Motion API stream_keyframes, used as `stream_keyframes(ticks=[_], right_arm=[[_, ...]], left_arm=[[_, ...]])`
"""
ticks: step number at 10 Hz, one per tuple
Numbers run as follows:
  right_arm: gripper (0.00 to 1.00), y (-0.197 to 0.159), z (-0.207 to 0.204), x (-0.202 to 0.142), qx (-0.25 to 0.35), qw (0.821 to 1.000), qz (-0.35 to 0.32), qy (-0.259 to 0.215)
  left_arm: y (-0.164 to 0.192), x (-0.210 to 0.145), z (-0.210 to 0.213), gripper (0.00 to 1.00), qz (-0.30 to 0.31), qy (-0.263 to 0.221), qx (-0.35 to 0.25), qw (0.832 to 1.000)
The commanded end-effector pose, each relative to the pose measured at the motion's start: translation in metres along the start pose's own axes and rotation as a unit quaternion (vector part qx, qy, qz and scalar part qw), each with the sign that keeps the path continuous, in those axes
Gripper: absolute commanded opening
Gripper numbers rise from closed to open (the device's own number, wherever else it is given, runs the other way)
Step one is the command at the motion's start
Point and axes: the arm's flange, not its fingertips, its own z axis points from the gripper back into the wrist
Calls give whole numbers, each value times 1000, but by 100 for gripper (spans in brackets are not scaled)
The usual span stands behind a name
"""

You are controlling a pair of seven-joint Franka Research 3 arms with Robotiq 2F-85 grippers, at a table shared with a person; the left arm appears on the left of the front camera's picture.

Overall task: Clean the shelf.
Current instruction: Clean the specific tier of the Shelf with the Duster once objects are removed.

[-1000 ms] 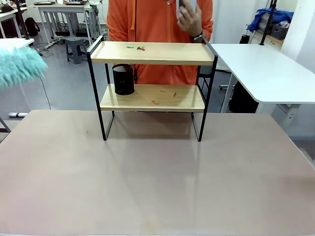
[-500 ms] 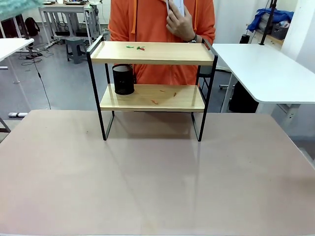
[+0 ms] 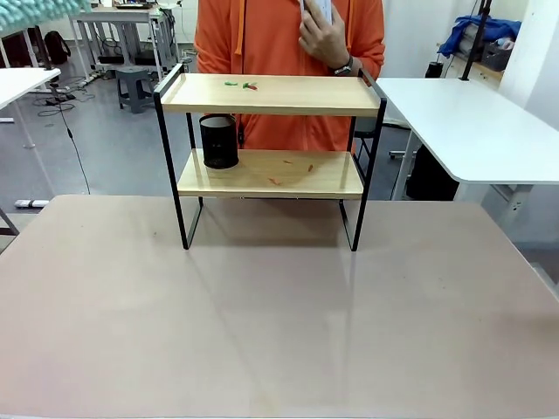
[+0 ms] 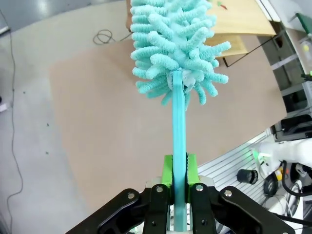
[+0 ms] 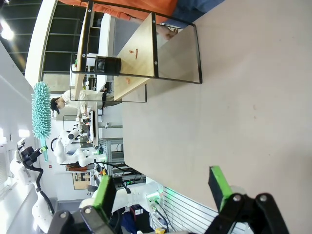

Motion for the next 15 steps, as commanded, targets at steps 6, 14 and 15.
stream_keyframes(ticks=[6, 14, 15], right_arm=[[100, 2, -1, 3, 12, 1000, 11, -7], [100, 2, -1, 3, 12, 1000, 11, -7], [100, 2, -1, 3, 12, 1000, 11, -7]], left_arm=[[-74, 70, -84, 12, -42, 18, 38, 998], [-125, 84, -208, 12, -56, 71, 80, 993], [-125, 85, -212, 12, -57, 73, 84, 992]])
